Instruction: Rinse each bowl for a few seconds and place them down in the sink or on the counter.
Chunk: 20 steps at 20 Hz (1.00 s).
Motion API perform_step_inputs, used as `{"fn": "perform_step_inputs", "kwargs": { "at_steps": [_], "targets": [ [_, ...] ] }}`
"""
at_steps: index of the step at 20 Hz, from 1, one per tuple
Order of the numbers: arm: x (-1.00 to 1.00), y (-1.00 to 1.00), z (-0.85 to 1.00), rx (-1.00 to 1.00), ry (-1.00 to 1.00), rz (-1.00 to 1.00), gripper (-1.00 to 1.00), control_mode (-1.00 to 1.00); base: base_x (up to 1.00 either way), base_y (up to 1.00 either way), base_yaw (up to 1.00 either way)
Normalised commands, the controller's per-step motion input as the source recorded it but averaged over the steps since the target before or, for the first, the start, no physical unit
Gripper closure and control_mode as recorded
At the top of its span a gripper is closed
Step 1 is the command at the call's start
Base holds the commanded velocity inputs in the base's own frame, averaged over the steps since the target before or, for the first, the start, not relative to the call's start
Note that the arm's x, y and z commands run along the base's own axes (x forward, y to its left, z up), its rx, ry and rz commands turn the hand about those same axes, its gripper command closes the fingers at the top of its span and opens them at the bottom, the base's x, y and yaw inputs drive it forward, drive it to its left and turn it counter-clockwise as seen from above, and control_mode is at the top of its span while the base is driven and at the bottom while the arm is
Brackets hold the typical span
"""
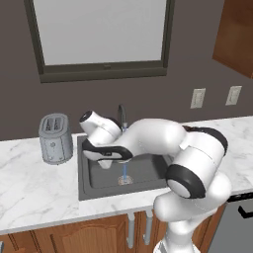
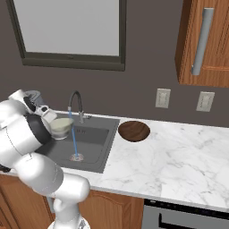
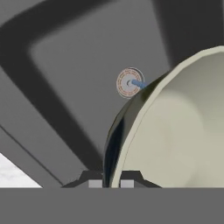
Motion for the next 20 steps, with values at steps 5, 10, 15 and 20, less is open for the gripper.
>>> {"fn": "perform_step_inputs", "kwargs": {
  "at_steps": [5, 10, 15, 20],
  "targets": [
    [0.3, -0.04, -0.13, -0.02, -0.02, 0.0, 1.0, -1.0, 0.0, 0.0, 0.0],
    [0.31, 0.0, -0.13, -0.04, -0.05, 0.0, 1.0, -1.0, 0.0, 0.0, 0.0],
    [0.16, 0.0, -0.08, -0.03, -0.05, 0.0, 1.0, -1.0, 0.0, 0.0, 0.0],
    [-0.07, 0.11, 0.14, 0.01, 0.0, -0.01, 1.0, -1.0, 0.0, 0.0, 0.0]
  ]
}}
